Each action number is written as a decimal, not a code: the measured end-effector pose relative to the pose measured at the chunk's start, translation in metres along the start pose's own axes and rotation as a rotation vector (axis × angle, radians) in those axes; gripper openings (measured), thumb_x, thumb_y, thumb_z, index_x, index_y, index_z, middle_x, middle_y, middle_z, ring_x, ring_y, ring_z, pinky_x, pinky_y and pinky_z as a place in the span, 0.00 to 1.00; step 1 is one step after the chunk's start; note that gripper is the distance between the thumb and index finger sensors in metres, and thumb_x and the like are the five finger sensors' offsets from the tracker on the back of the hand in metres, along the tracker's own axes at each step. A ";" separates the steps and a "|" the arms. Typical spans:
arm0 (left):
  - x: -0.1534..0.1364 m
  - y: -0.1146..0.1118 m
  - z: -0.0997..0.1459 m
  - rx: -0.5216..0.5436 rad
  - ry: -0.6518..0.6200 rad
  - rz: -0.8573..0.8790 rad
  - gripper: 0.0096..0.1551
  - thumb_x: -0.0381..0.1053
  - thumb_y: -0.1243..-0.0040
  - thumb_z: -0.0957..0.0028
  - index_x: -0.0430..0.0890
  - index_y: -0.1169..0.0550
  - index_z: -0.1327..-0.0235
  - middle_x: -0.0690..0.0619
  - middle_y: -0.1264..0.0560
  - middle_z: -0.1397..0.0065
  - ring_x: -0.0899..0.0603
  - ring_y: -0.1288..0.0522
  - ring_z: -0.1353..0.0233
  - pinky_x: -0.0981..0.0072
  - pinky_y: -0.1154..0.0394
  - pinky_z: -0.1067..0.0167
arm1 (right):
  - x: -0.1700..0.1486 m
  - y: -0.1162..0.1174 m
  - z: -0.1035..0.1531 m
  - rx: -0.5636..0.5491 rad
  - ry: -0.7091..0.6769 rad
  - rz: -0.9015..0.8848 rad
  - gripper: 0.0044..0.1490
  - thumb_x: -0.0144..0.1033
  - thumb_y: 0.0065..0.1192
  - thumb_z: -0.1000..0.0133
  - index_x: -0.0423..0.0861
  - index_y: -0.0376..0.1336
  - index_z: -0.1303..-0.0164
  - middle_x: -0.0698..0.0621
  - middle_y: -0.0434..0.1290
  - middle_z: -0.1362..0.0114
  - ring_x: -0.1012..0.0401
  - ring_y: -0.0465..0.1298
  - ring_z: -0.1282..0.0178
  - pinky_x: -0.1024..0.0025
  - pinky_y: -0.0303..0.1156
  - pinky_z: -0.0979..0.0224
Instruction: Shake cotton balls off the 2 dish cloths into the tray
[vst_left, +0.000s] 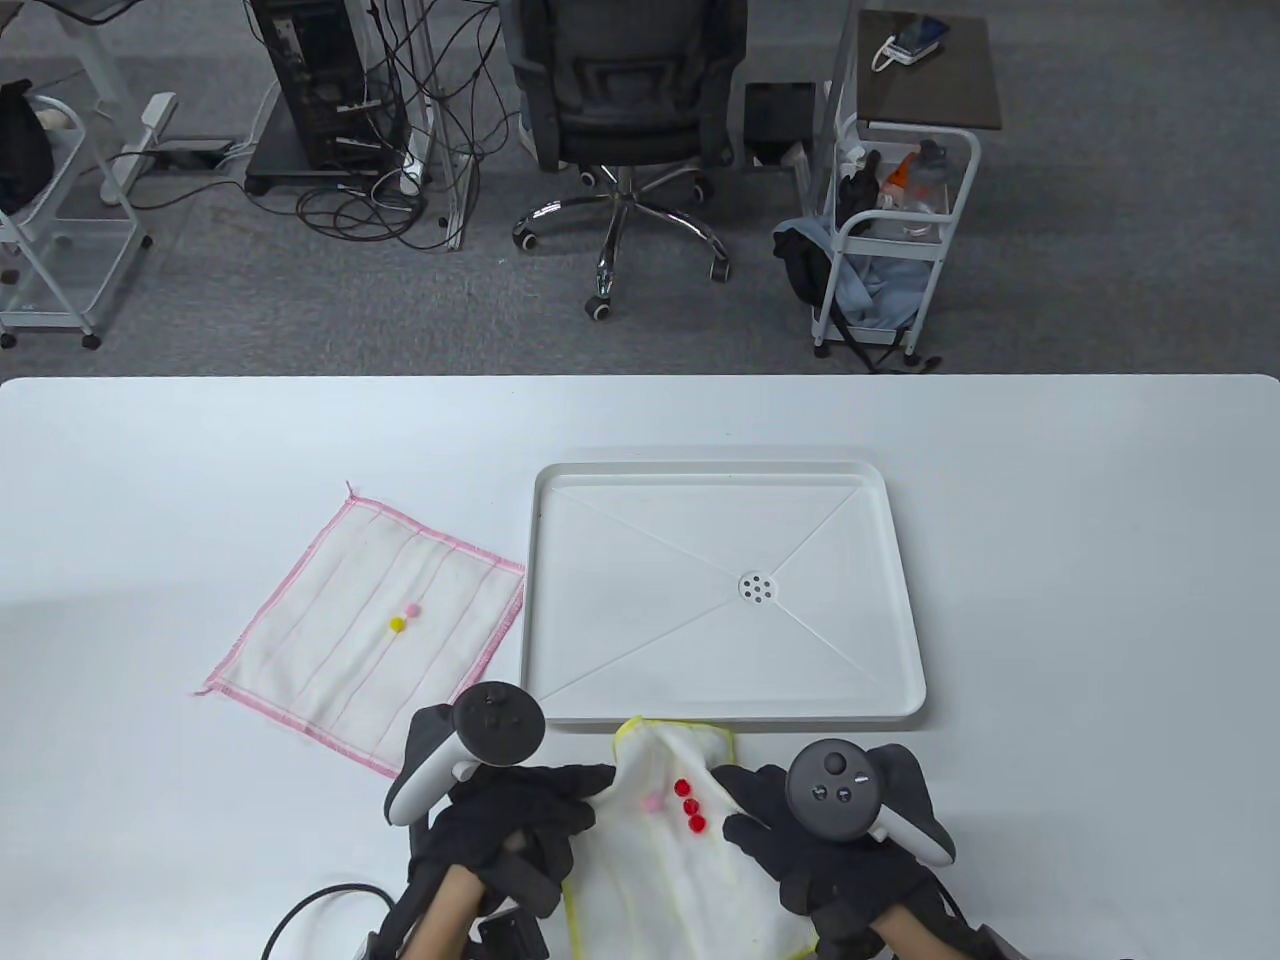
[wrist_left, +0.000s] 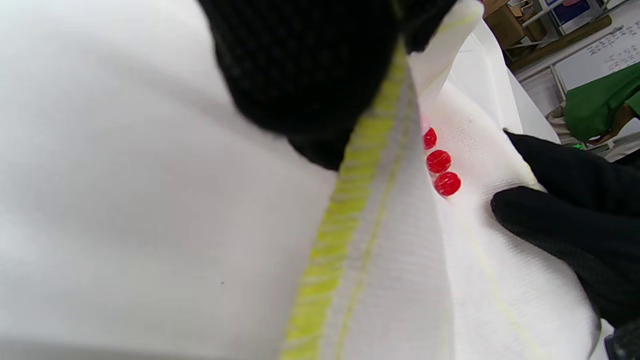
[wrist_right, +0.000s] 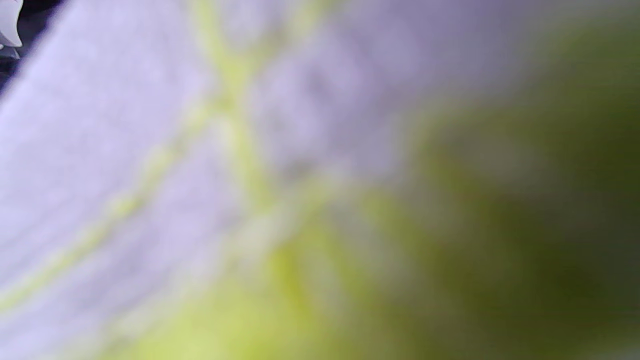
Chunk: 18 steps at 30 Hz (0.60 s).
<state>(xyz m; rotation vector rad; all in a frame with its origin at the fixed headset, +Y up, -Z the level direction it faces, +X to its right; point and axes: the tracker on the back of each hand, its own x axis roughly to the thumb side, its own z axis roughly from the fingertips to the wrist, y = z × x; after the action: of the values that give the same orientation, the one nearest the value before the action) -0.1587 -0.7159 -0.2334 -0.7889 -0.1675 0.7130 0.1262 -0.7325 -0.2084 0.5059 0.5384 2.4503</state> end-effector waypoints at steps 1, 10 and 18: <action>0.001 0.002 0.000 0.001 0.002 0.004 0.26 0.45 0.45 0.42 0.61 0.31 0.29 0.44 0.23 0.40 0.54 0.13 0.59 0.85 0.12 0.67 | 0.001 -0.002 -0.001 0.001 -0.001 -0.005 0.32 0.35 0.60 0.36 0.40 0.58 0.23 0.39 0.69 0.34 0.59 0.80 0.63 0.75 0.78 0.66; 0.010 0.022 -0.005 -0.050 -0.027 0.090 0.27 0.44 0.45 0.42 0.60 0.31 0.29 0.43 0.23 0.39 0.53 0.13 0.57 0.84 0.12 0.65 | 0.000 -0.029 -0.004 0.018 -0.013 -0.091 0.31 0.34 0.61 0.35 0.39 0.58 0.23 0.38 0.69 0.34 0.58 0.80 0.63 0.75 0.78 0.66; 0.030 0.058 -0.028 0.029 0.024 0.176 0.27 0.44 0.46 0.41 0.61 0.31 0.29 0.43 0.24 0.38 0.51 0.13 0.56 0.83 0.11 0.63 | -0.001 -0.072 -0.040 -0.042 0.071 -0.095 0.31 0.34 0.61 0.35 0.41 0.58 0.22 0.39 0.69 0.34 0.58 0.80 0.63 0.75 0.78 0.66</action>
<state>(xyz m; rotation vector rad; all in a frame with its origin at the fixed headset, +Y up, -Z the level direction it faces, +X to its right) -0.1555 -0.6851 -0.2966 -0.7901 -0.0660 0.8694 0.1409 -0.6895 -0.2773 0.3692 0.5272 2.3911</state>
